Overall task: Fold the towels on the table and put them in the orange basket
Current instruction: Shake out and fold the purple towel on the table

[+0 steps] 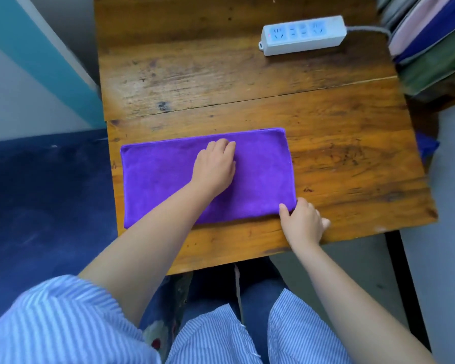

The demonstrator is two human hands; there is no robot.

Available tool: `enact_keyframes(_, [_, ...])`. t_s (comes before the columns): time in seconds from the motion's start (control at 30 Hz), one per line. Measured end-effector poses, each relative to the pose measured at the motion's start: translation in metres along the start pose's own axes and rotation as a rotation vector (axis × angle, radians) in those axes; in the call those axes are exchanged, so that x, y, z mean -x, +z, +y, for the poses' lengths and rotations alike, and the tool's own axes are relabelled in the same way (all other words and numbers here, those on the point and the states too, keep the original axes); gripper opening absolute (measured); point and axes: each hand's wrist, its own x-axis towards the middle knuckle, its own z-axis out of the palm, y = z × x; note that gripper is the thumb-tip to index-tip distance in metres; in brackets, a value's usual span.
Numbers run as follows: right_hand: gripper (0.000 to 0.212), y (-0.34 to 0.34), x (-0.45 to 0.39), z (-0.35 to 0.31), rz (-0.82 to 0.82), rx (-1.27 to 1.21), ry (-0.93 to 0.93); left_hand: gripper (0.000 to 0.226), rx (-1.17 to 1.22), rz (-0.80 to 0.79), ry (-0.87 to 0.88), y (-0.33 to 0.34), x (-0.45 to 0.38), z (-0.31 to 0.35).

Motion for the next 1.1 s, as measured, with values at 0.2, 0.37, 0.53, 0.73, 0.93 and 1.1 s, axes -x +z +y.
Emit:
enact_keyframes(0.2, [0.022,-0.008,-0.018,-0.004,-0.164,-0.391,0.262,0.04,-0.035,-0.207,0.04,-0.007,-0.069,0.042])
enact_keyframes(0.37, [0.005,-0.016,-0.037,0.009,-0.174,-0.575,0.264,0.036,-0.01,-0.316,0.094,-0.012,-0.104,0.062])
enact_keyframes(0.53, [0.013,-0.037,-0.075,0.032,-0.151,-0.641,0.165,0.019,0.393,-0.503,-0.056,-0.022,-0.133,0.083])
enact_keyframes(0.73, [0.03,-0.082,-0.124,0.046,-0.084,-0.717,0.004,0.026,0.528,-0.551,-0.112,-0.049,-0.168,0.098])
enact_keyframes(0.93, [0.035,-0.143,-0.157,0.037,0.113,-0.502,-0.284,0.027,0.503,-0.401,0.029,-0.09,-0.19,0.115])
enact_keyframes(1.1, [0.029,-0.173,-0.152,0.026,0.281,-0.334,-0.533,0.035,0.194,-0.188,0.224,-0.117,-0.179,0.111])
